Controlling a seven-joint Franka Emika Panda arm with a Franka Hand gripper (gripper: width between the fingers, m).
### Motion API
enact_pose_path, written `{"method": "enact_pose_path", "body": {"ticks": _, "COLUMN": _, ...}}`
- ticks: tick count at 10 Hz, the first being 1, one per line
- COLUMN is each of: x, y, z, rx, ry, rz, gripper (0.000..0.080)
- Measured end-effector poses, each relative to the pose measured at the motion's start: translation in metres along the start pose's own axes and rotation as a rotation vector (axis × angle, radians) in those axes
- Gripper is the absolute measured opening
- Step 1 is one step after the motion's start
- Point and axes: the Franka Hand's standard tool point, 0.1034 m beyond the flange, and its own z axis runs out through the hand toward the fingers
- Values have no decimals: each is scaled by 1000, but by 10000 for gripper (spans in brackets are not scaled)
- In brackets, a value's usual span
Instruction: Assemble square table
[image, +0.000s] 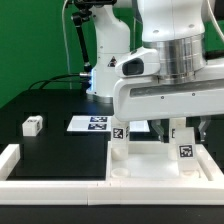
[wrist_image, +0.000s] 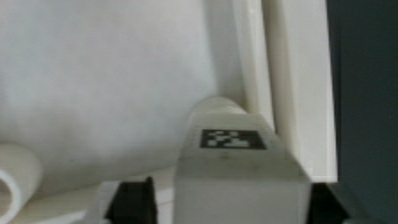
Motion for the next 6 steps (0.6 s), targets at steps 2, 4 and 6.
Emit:
{"method": "enact_pose_path", "body": {"ticks": 2, "x": 0, "y": 0, "z": 0, "rx": 0, "ry": 0, "rz": 161, "gripper": 289}}
{"method": "enact_pose_path", "body": {"ticks": 4, "x": 0, "y": 0, "z": 0, "rx": 0, "ry": 0, "rz": 292, "gripper": 289}}
{"method": "enact_pose_path", "body": {"ticks": 6, "x": -1, "y": -4, "z": 1, "rx": 0, "ry": 1, "rz": 508, "gripper": 289}}
